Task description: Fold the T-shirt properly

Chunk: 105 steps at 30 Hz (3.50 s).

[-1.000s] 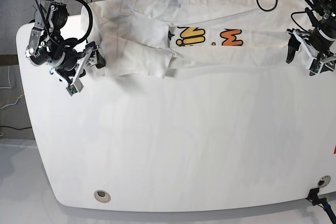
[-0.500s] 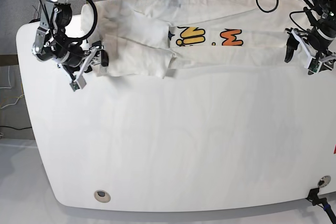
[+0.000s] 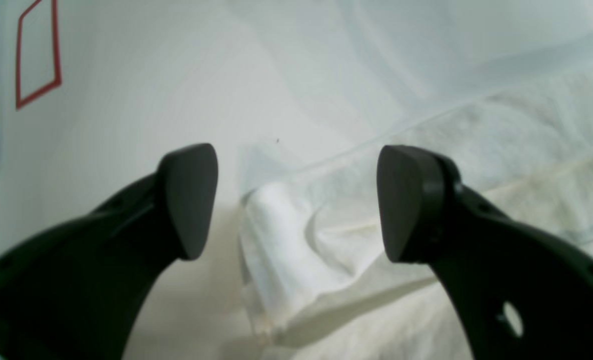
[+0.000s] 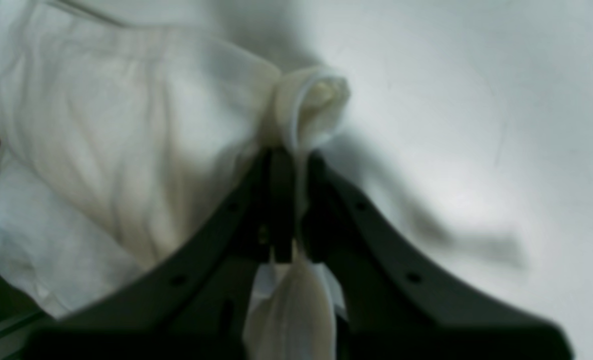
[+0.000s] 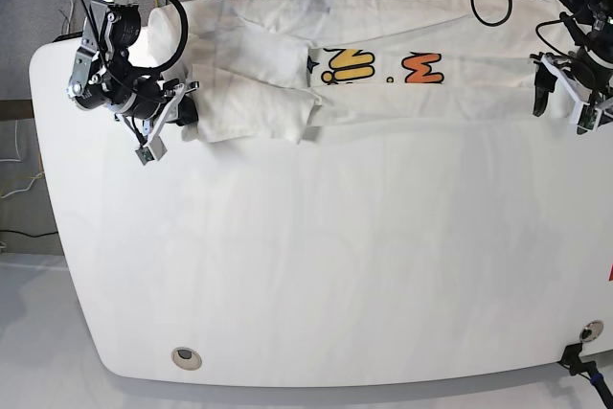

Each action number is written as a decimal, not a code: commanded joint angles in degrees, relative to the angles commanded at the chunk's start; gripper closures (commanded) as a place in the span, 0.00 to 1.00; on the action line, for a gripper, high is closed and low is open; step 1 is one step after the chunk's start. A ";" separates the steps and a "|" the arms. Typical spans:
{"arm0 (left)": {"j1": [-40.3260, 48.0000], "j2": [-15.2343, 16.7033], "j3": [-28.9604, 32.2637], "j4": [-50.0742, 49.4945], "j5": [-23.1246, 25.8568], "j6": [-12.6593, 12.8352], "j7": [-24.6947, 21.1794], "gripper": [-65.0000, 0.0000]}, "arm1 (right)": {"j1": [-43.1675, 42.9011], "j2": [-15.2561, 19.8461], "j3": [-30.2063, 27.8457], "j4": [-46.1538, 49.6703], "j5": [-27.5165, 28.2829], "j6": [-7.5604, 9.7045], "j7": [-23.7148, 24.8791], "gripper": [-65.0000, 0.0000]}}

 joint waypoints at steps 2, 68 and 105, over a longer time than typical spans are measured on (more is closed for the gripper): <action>0.00 1.85 -1.93 0.00 0.26 0.09 0.00 0.28 | 0.00 -0.09 0.00 0.00 0.00 0.00 0.00 1.00; -16.70 10.99 -2.55 -19.34 9.14 0.09 0.09 1.00 | 14.42 2.90 0.00 -17.76 -0.18 -0.09 1.49 1.00; -24.53 7.03 -1.23 -26.11 13.98 -0.35 -0.09 1.00 | 20.66 3.69 0.09 -25.58 -8.26 0.00 9.05 1.00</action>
